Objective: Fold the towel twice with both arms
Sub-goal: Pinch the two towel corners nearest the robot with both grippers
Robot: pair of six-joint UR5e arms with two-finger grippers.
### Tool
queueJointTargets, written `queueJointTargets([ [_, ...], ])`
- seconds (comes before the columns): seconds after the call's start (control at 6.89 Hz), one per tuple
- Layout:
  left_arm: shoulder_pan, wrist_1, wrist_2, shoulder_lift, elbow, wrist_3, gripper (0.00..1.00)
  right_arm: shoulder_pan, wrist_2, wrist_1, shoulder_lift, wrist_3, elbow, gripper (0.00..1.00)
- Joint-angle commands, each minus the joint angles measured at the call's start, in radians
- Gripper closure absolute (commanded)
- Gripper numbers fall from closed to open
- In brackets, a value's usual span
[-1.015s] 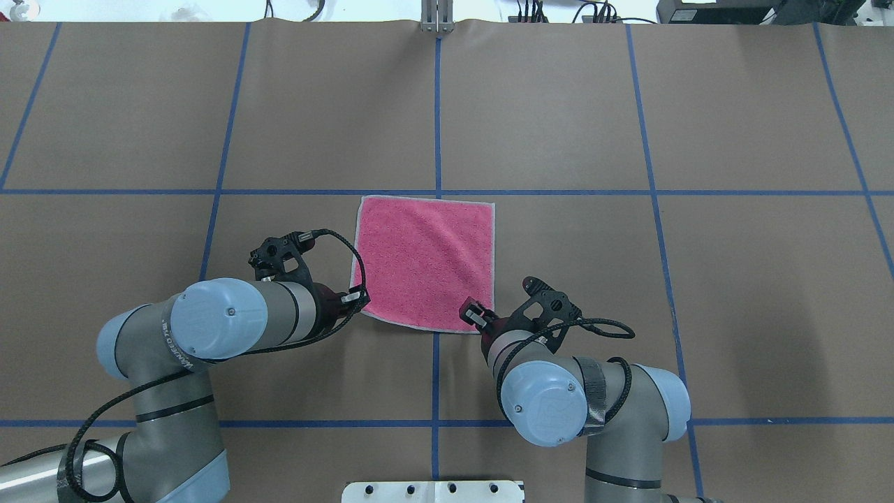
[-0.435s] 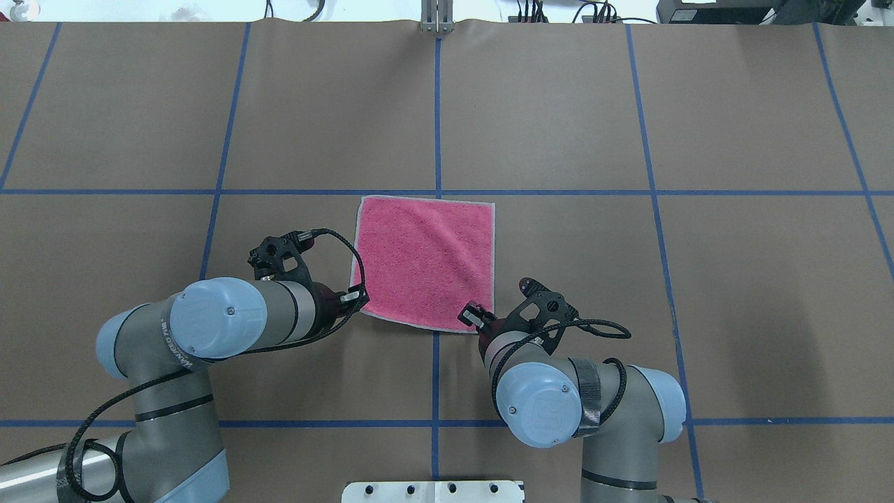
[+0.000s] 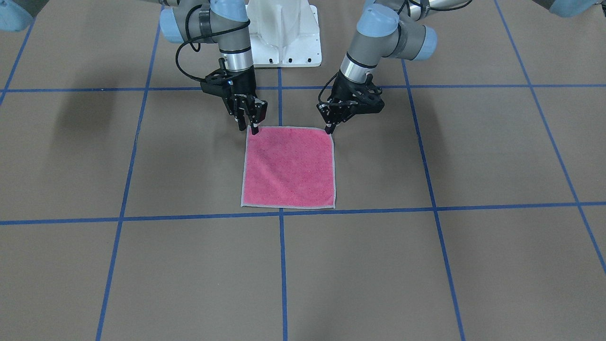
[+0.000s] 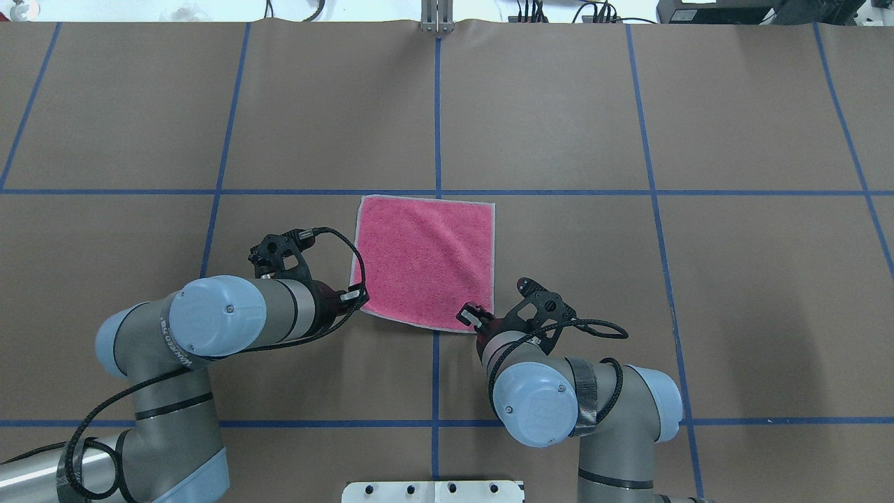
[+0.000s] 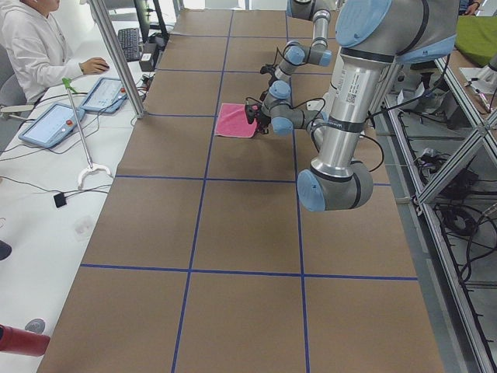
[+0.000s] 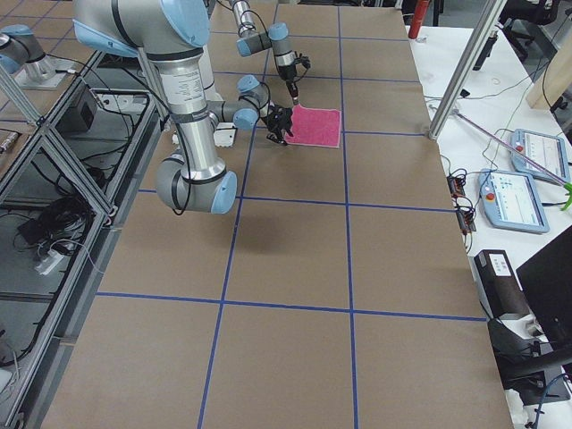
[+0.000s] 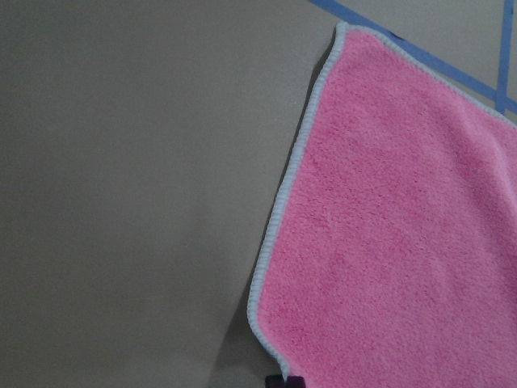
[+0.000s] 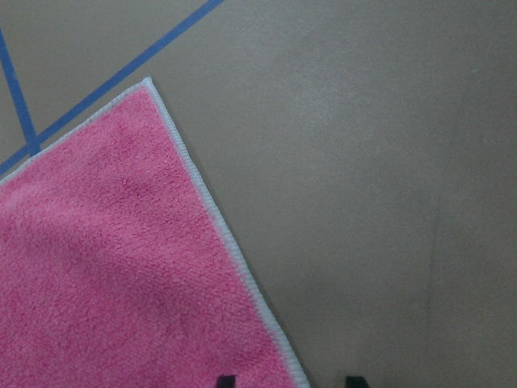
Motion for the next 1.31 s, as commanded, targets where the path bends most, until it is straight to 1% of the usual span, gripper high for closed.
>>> queueJointTargets([
  [0.0,-0.001,0.000,0.000,0.000,0.000,0.003,1.00,0.000,0.000,0.004,0.002,0.005,-0.001,0.59],
  [0.87,-0.002,0.000,0.000,0.000,0.000,0.003,1.00,0.000,0.000,0.004,0.002,0.008,-0.001,0.59],
  [1.16,-0.002,0.000,0.000,0.000,-0.002,0.003,1.00,0.000,0.000,0.007,0.004,0.014,0.001,0.67],
])
